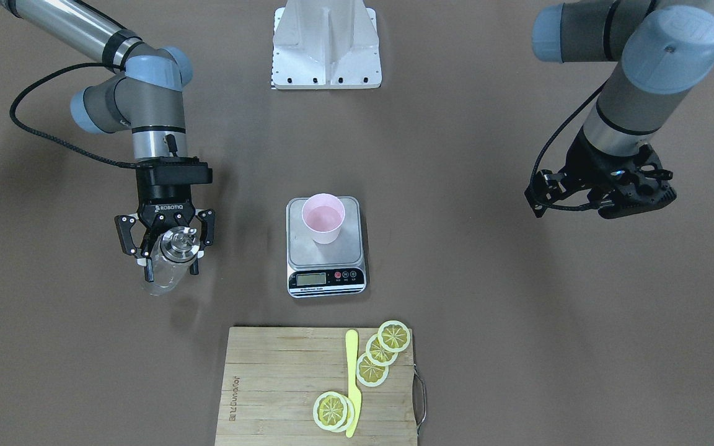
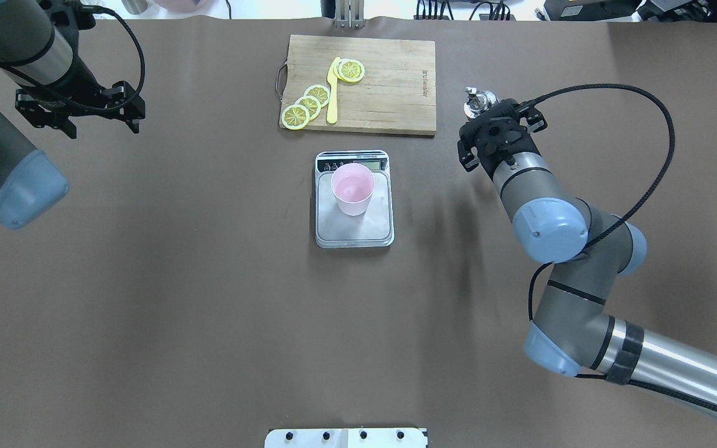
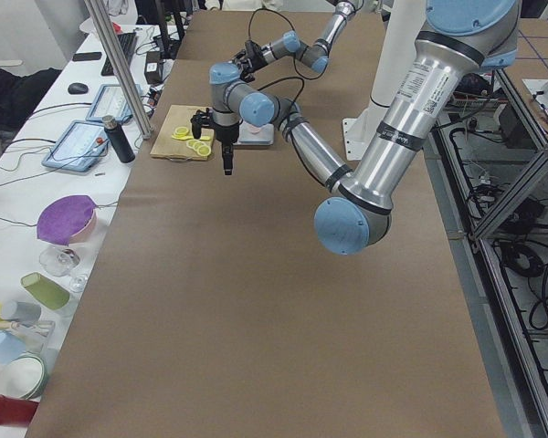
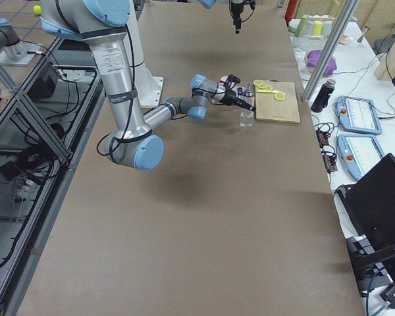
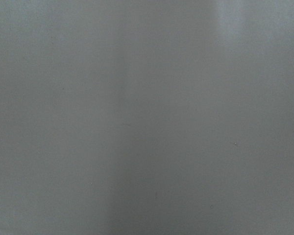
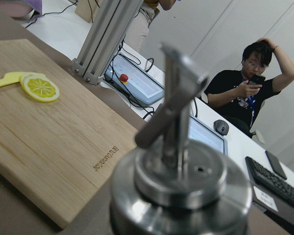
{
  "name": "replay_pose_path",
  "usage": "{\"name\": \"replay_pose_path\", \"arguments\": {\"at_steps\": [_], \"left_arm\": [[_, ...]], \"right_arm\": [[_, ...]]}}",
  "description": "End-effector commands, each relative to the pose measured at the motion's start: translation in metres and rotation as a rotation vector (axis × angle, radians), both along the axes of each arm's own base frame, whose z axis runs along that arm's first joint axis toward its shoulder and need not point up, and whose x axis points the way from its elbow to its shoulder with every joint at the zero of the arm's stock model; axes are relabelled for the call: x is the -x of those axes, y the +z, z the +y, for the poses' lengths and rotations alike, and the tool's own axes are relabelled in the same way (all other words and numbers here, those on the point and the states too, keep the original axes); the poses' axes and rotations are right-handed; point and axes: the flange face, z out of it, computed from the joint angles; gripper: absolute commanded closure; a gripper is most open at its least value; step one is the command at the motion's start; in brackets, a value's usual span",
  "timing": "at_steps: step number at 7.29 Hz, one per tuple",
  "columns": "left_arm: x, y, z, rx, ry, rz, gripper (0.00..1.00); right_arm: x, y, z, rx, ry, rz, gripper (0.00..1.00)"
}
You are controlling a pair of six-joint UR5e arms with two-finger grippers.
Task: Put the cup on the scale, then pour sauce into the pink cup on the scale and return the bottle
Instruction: 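Lift the sauce bottle with the right gripper toward the pink cup, then tilt the bottle spout over the pink cup with the right gripper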
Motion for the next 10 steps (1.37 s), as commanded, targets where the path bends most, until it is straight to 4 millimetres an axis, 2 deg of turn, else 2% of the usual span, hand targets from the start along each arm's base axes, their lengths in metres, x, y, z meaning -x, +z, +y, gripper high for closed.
{"name": "replay_pose_path", "arguments": {"at_steps": [1, 3, 5, 7, 8, 9, 10], "left_arm": [[0.002, 0.003, -0.003, 0.006, -0.005, -0.004, 0.02], [0.001, 0.007, -0.004, 0.015, -0.003, -0.007, 0.02], [0.001, 0.009, -0.005, 0.021, -0.004, -0.009, 0.02], [0.005, 0.014, -0.010, 0.029, -0.013, -0.014, 0.02], [0.005, 0.017, -0.012, 0.034, -0.015, -0.017, 0.02], [0.004, 0.019, -0.013, 0.038, -0.014, -0.019, 0.02], [0.003, 0.021, -0.013, 0.041, -0.013, -0.021, 0.02]], "right_arm": [[0.047, -0.049, 0.032, -0.052, 0.049, 0.257, 1.00], [0.073, -0.051, 0.060, -0.118, 0.090, 0.488, 1.00], [0.075, -0.053, 0.068, -0.195, 0.099, 0.729, 1.00], [0.084, -0.057, 0.087, -0.271, 0.161, 0.920, 1.00], [0.095, -0.054, 0.095, -0.299, 0.206, 0.983, 1.00], [0.108, -0.062, 0.098, -0.322, 0.247, 1.009, 1.00], [0.119, -0.050, 0.095, -0.332, 0.271, 1.058, 1.00]]}}
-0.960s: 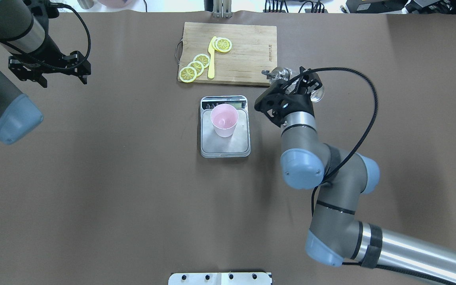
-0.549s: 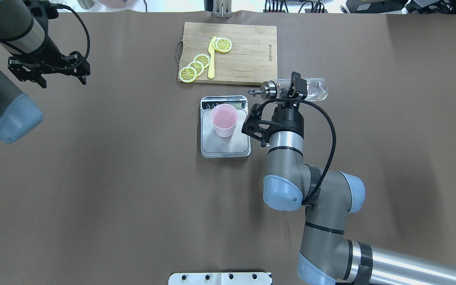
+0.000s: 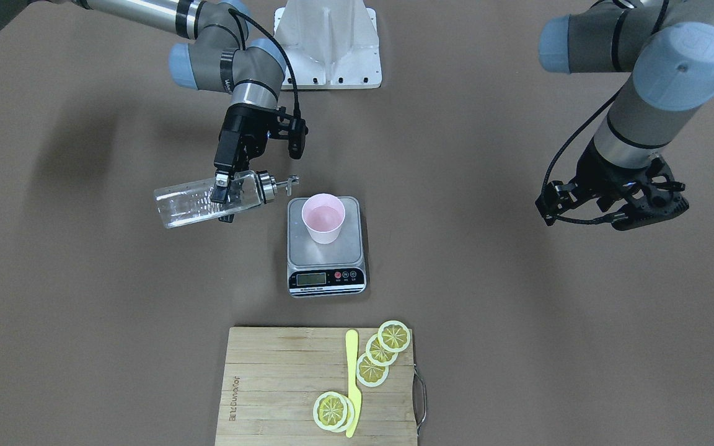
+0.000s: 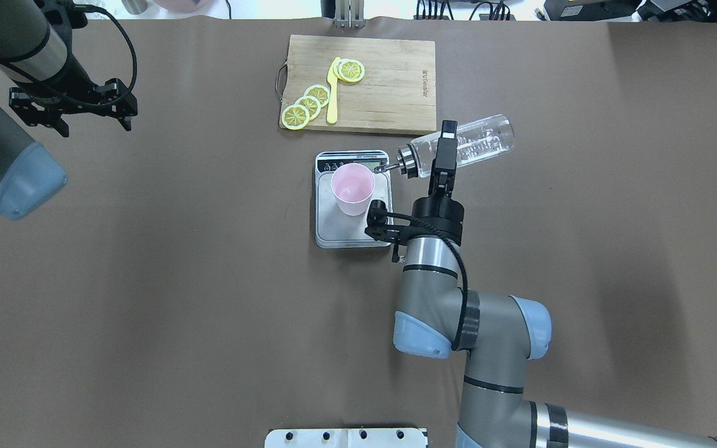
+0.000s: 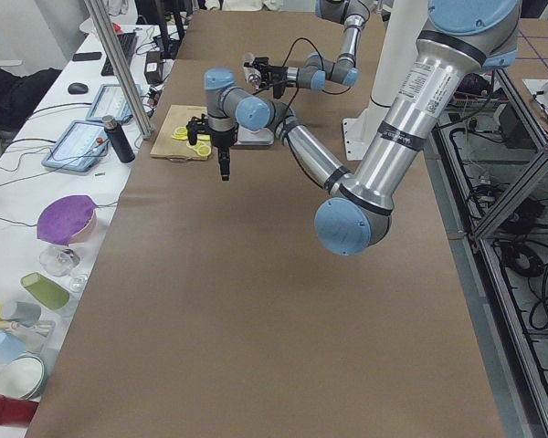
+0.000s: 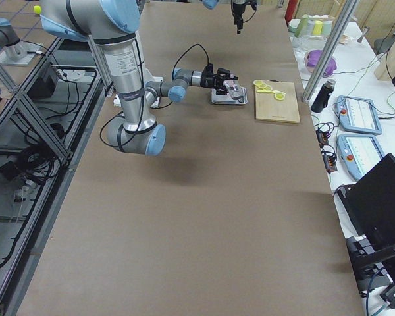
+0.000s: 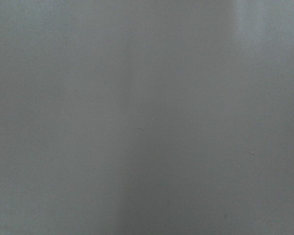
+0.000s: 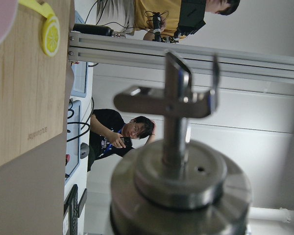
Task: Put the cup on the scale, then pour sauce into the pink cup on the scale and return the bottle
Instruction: 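Tilt the bottle spout over the pink cup with the right gripper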
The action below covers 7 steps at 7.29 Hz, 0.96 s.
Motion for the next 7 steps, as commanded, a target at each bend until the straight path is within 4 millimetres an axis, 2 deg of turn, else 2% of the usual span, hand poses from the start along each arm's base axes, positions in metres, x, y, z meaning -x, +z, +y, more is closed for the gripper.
{"name": "replay_pose_path", "arguments": {"at_steps": [1, 3, 4, 7], "left_arm": [[-0.001, 0.005, -0.002, 0.008, 0.001, -0.005, 0.02], [-0.001, 0.007, -0.003, 0.011, 0.000, -0.008, 0.02], [-0.001, 0.009, -0.004, 0.010, 0.005, -0.010, 0.02], [-0.002, 0.010, -0.005, 0.011, 0.006, -0.009, 0.02]], "right_arm": [[0.018, 0.013, -0.001, -0.038, 0.040, 0.076, 1.00], [0.023, 0.020, -0.004, -0.045, 0.055, 0.104, 1.00], [0.023, 0.009, -0.009, -0.047, 0.061, 0.084, 1.00], [0.018, 0.010, -0.018, -0.034, 0.060, 0.048, 1.00]]}}
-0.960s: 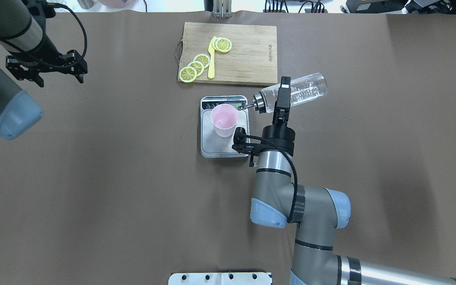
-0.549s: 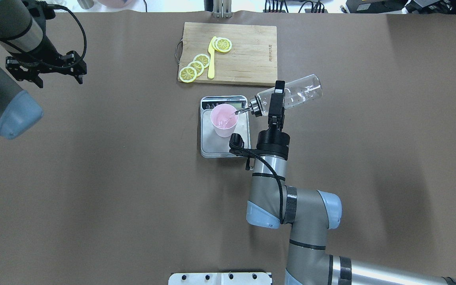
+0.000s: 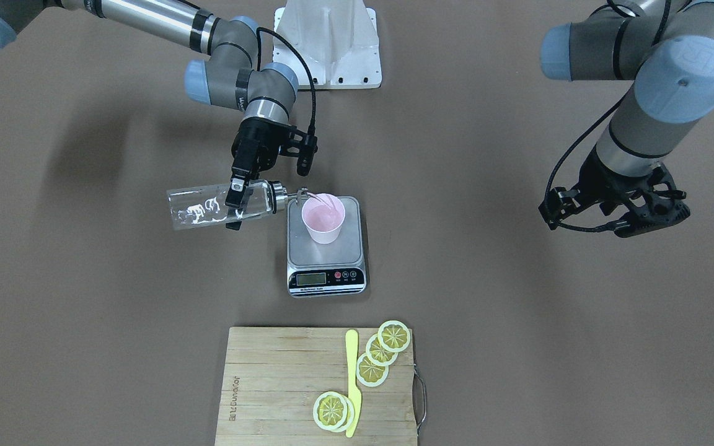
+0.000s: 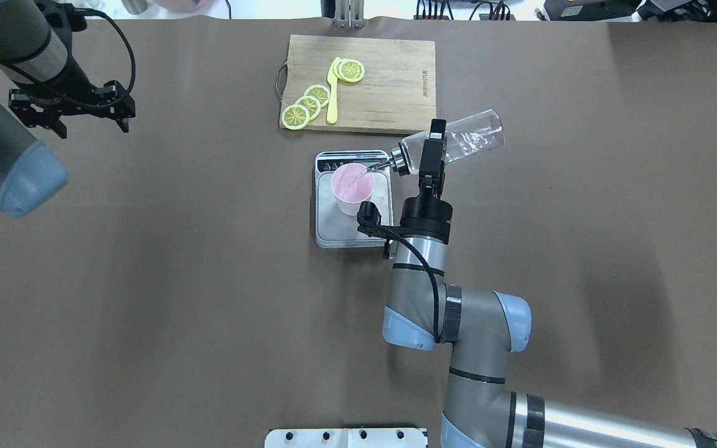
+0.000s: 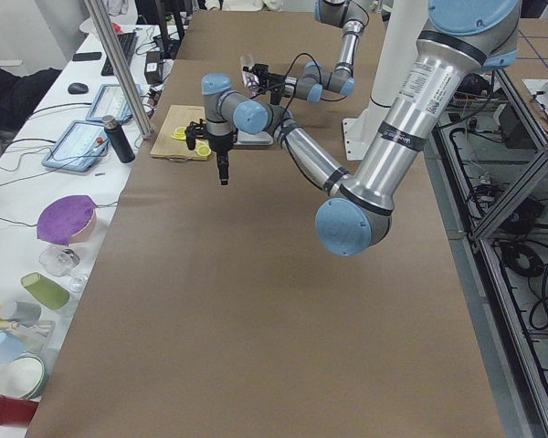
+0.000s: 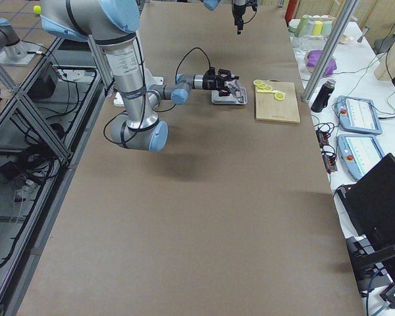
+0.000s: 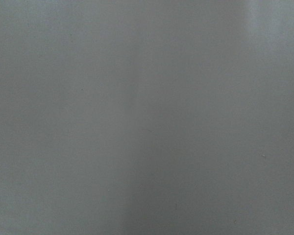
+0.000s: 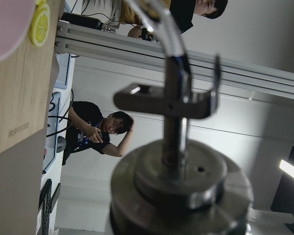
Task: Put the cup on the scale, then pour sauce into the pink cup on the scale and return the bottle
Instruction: 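Tilt the bottle spout over the pink cup with the right gripper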
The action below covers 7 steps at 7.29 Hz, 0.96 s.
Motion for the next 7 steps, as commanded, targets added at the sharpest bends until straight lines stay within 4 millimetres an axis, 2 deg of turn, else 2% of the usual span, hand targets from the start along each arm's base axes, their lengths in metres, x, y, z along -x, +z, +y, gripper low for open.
{"name": "replay_pose_path", "arguments": {"at_steps": [1, 3, 5, 6, 7], "left_arm": [[0.000, -0.003, 0.001, -0.004, -0.001, 0.004, 0.02], [0.001, -0.004, 0.001, -0.005, -0.001, 0.005, 0.02], [0.001, -0.004, 0.001, -0.005, -0.001, 0.005, 0.02], [0.001, -0.006, 0.001, -0.006, -0.003, 0.007, 0.02], [0.001, -0.010, 0.002, -0.009, -0.007, 0.011, 0.02]], "right_arm": [[-0.003, 0.000, -0.004, 0.019, -0.018, -0.049, 1.00], [-0.008, -0.006, -0.006, 0.038, -0.082, -0.234, 1.00], [-0.007, 0.013, -0.007, 0.058, -0.118, -0.510, 1.00], [-0.009, 0.009, -0.008, 0.082, -0.137, -0.626, 1.00], [-0.026, 0.010, -0.014, 0.130, -0.156, -0.811, 1.00]]}}
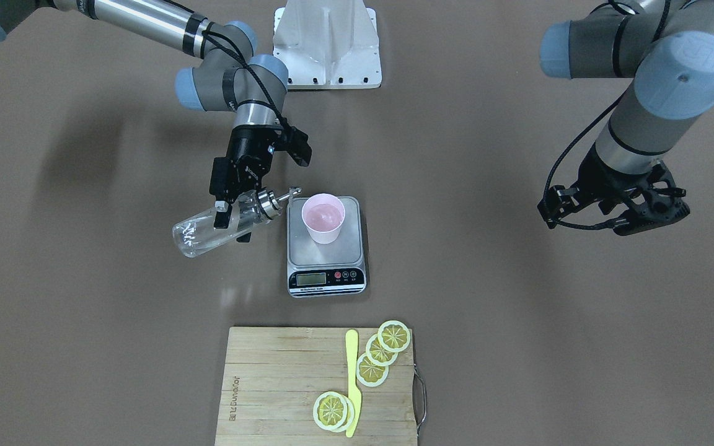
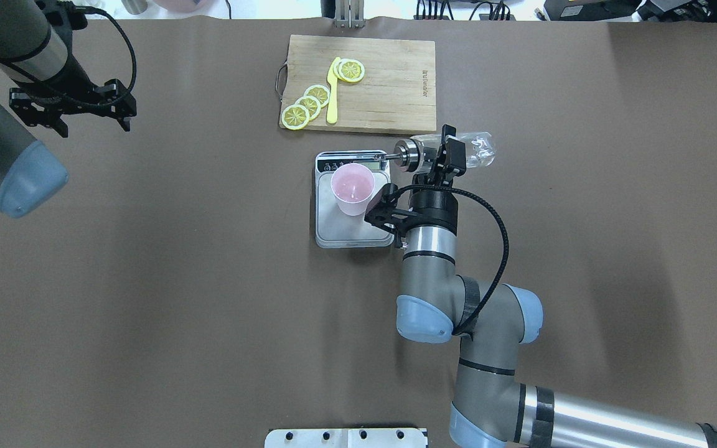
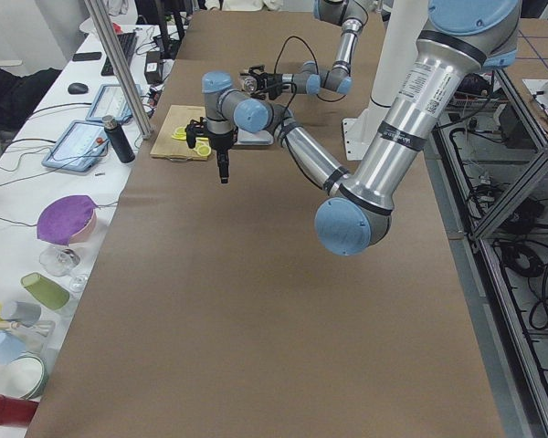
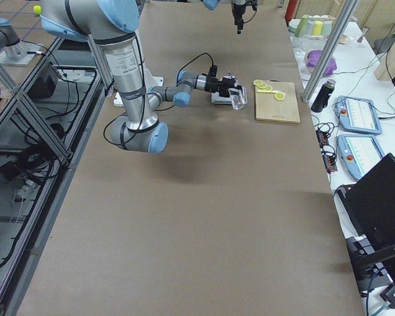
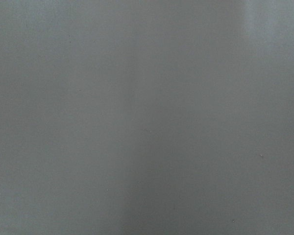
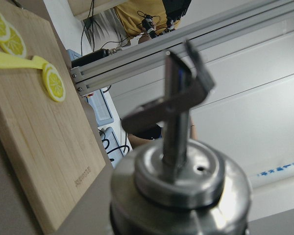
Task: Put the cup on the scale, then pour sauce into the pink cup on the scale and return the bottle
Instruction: 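Turn the bottle upright and carry it back with the right gripper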
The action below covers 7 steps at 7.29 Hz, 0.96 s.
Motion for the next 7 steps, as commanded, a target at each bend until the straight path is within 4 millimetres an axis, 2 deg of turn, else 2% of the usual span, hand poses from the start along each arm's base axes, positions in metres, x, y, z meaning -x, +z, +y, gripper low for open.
{"name": "replay_pose_path", "arguments": {"at_steps": [1, 2, 3, 4, 6, 7], "left_arm": [[0.001, -0.007, 0.001, -0.008, -0.005, 0.006, 0.02], [0.001, -0.008, 0.001, -0.009, -0.005, 0.007, 0.02], [0.001, -0.013, 0.002, -0.016, -0.007, 0.012, 0.02], [0.002, -0.016, 0.003, -0.020, -0.008, 0.015, 0.02], [0.002, -0.017, 0.004, -0.023, -0.007, 0.016, 0.02], [0.001, -0.018, 0.003, -0.021, -0.008, 0.015, 0.02]], "right_arm": [[-0.048, 0.011, -0.008, 0.109, -0.053, -0.319, 1.00], [-0.096, 0.005, -0.016, 0.162, -0.084, -0.436, 1.00], [-0.133, 0.037, -0.018, 0.246, -0.068, -0.569, 1.00], [-0.156, 0.052, -0.023, 0.284, -0.087, -0.698, 1.00], [-0.201, 0.105, -0.029, 0.371, -0.062, -0.934, 1.00], [-0.203, 0.126, -0.031, 0.370, -0.055, -1.003, 1.00]]}}
